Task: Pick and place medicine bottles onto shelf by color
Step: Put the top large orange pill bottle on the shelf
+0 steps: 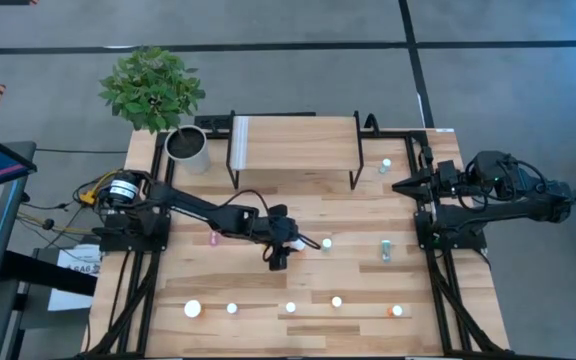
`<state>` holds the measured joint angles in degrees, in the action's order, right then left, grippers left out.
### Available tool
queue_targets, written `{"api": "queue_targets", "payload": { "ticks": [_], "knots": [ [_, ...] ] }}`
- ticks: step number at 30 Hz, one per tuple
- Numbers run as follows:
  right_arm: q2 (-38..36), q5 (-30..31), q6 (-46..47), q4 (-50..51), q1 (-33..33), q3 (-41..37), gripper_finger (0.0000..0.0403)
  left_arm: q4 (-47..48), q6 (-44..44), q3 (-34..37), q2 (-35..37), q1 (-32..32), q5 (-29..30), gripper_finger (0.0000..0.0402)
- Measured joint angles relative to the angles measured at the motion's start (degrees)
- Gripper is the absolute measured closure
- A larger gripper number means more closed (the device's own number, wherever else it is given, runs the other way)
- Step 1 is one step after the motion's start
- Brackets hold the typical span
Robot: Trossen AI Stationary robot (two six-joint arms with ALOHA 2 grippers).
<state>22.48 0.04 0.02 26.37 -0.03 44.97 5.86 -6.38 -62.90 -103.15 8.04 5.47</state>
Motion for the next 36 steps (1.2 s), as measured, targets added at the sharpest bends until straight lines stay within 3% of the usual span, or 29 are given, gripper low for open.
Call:
{"api": "queue_targets", "payload": {
  "ticks": [4, 9, 15, 24, 27, 36],
  "knots": [
    [0.00, 0.01, 0.00, 0.00, 0.02, 0.00, 0.0347, 6.52, 0.31, -4.77, 0.02, 0.12, 3.38, 0.0213],
    [0.00, -0.01, 0.02, -0.01, 0.01, 0.00, 0.0347, 20.16, 0.03, -13.27, 0.02, -0.07, 11.96, 0.0207],
    [0.00, 0.00, 0.02, 0.00, 0.01, 0.00, 0.0347, 34.46, -0.78, -25.44, 0.02, -1.51, 15.94, 0.0214],
    [0.00, 0.00, 0.01, 0.00, 0.01, 0.00, 0.0347, 48.47, -0.79, -44.76, 0.17, -12.05, 26.08, 0.0212],
    [0.00, 0.00, 0.01, 0.00, 0.01, 0.00, 0.0347, 49.06, -0.98, -47.70, 1.21, -16.90, 25.91, 0.0214],
    [-0.02, 0.01, 0.02, 0.01, 0.01, 0.00, 0.0347, 51.22, -3.44, -47.83, 3.50, -29.14, 20.63, 0.0213]
  ]
}}
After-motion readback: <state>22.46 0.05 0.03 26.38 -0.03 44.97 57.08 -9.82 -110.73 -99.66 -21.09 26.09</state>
